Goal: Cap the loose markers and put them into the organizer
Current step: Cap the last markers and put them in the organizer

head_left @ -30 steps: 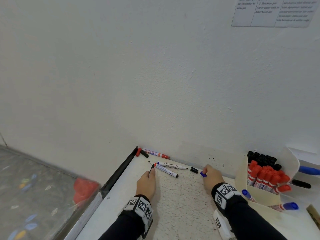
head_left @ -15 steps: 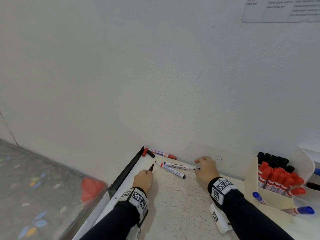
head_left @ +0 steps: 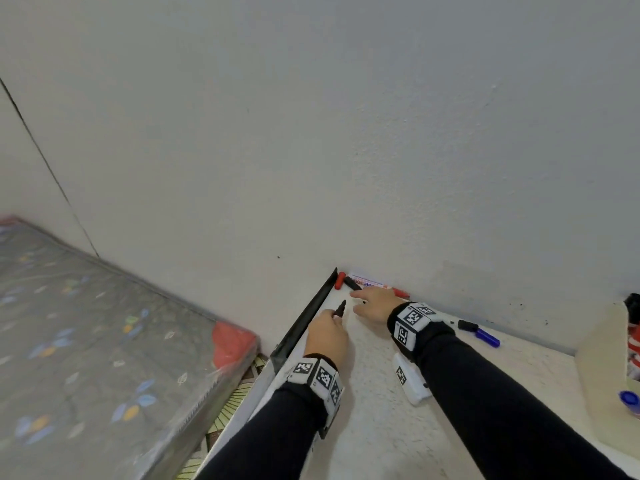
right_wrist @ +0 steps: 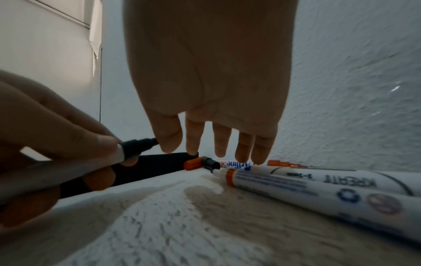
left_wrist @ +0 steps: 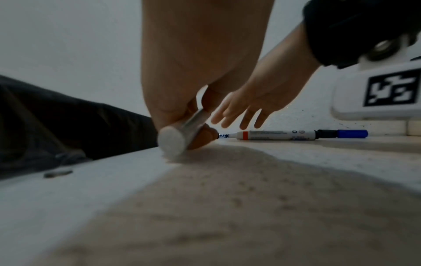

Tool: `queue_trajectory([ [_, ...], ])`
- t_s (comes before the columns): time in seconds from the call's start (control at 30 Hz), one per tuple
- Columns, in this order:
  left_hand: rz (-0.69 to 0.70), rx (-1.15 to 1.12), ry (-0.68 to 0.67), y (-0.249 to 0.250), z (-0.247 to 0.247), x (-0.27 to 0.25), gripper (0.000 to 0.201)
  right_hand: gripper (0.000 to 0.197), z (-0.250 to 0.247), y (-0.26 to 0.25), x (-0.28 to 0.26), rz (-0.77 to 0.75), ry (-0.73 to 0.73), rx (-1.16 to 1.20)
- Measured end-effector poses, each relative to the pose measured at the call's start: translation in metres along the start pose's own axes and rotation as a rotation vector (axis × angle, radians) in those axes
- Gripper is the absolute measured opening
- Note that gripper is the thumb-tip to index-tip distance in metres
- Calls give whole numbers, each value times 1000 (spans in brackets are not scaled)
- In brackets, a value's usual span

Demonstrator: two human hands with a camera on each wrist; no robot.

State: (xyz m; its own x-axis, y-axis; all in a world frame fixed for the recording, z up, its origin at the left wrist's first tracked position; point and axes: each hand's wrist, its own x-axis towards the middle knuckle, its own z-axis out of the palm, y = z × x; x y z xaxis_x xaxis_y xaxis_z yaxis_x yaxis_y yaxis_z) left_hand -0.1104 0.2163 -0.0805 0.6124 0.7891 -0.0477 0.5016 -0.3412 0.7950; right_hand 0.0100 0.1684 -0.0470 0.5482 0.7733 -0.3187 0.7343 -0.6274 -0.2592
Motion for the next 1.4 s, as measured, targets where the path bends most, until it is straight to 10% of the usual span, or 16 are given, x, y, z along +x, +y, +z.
queue_trajectory([
  [0.4, -7, 12, -29, -4, 2, 4, 31, 44, 9, -5, 19, 139, -47, -149],
  [0.63, 34, -7, -76, -4, -1, 1, 36, 1, -5, 6, 9, 68, 487, 244],
  [1.1, 200, -78, -172, 0, 8, -10, 19, 19, 2, 54, -54, -169, 326, 401],
  [1.4, 361, -193, -371, 26, 14, -25, 6, 51, -9, 65, -95, 43, 384, 435],
])
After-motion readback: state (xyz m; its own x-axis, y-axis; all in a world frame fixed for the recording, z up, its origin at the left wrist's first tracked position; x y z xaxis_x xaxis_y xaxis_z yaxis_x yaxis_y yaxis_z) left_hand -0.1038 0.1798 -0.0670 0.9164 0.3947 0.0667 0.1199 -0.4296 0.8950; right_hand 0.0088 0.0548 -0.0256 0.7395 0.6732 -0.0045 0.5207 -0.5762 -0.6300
